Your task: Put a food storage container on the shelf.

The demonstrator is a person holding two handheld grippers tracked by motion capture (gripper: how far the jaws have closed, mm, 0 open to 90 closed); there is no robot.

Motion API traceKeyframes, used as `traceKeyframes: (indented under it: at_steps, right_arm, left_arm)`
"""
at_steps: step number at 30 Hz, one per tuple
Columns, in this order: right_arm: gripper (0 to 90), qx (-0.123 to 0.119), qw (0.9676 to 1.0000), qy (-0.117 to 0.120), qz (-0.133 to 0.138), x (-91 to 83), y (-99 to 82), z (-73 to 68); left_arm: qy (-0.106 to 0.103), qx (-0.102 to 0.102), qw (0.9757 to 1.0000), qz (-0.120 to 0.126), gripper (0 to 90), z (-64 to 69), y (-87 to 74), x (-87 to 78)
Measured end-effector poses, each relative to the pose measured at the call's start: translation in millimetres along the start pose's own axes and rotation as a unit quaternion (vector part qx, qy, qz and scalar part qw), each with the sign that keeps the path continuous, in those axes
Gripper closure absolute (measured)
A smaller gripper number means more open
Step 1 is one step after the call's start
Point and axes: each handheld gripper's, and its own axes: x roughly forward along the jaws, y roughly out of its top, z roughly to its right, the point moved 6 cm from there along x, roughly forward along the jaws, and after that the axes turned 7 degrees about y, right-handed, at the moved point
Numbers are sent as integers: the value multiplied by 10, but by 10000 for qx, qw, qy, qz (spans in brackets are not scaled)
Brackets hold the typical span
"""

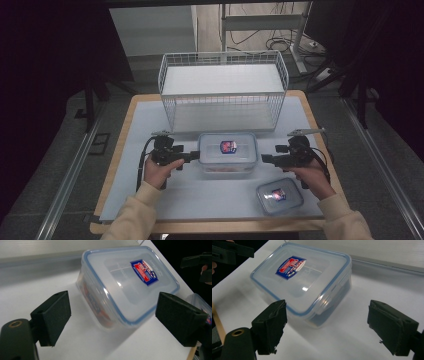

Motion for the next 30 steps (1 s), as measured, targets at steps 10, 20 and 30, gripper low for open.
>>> traceKeyframes:
  at_steps: [10,20,30]
  right_arm:
    - [162,281,9992,159,-232,280,160,88]
    - [155,708,9956,490,-375,461,170,209]
    - [175,824,9919,715,-656,592,121,223]
  left_arm:
    - [-418,-390,9974,-449,134,-64,9,275]
    - [-834,-518,9927,-706,173,-12,-23,453]
    - [-971,-635,9904,-757,223,-12,-62,511]
